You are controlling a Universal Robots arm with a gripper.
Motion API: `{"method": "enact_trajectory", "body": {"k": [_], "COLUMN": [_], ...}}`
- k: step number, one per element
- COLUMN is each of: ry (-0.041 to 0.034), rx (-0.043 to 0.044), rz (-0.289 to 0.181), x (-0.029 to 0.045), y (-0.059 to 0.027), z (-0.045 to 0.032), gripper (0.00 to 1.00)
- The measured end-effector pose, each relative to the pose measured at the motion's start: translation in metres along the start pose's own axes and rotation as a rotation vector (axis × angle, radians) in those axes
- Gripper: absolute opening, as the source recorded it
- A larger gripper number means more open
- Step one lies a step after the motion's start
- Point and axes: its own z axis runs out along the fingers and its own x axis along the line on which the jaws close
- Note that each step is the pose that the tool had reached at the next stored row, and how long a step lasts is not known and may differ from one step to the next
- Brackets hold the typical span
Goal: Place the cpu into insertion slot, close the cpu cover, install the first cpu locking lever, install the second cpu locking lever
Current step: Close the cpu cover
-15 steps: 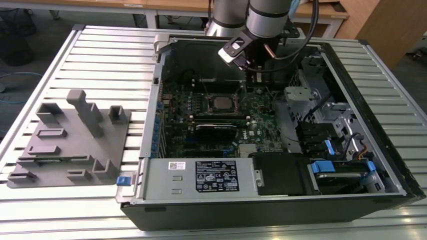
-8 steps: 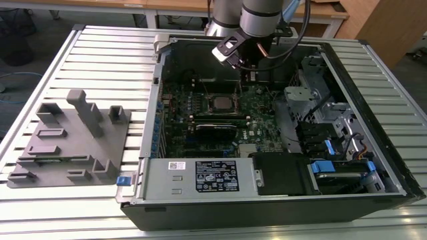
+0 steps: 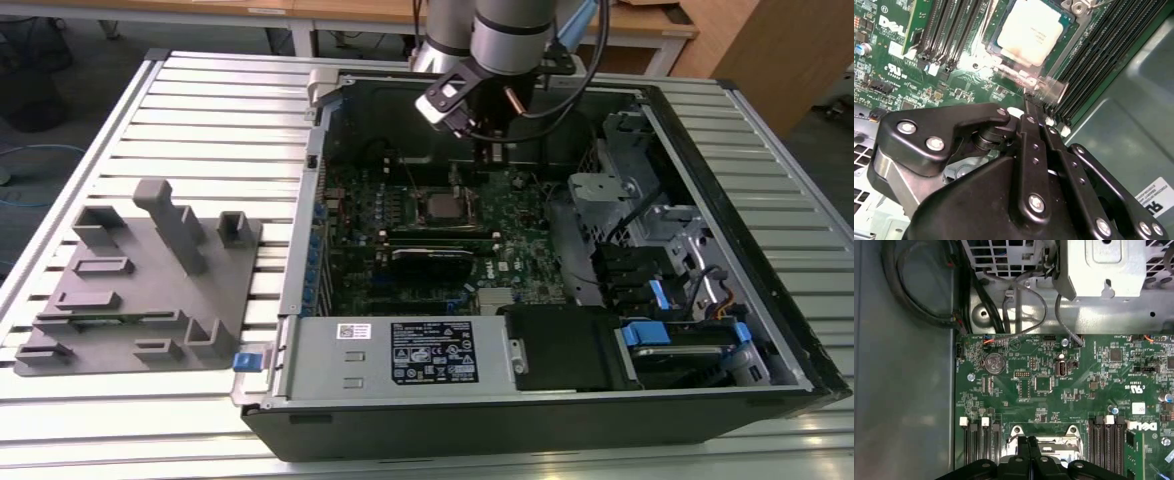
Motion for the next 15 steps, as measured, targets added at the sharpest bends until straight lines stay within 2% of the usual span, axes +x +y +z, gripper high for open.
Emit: {"method": "enact_trajectory", "body": {"k": [7,8,10,11,15], "ry": [0.0,0.0003,0.0021,0.0021,0.0021], "rx": [0.0001,0.0019,0.0145,0.017,0.0172], "rz": [0.001,0.001,0.001,0.001,0.001], "x": [0.0003,0.0003,0.0003,0.0003,0.0003], "y": [-0.0009,-0.001,-0.0009,-0.0009,-0.0011], "z": [0.0004,0.0004,0.0007,0.0007,0.0007], "gripper": [0.11,0.11,0.11,0.11,0.11]}}
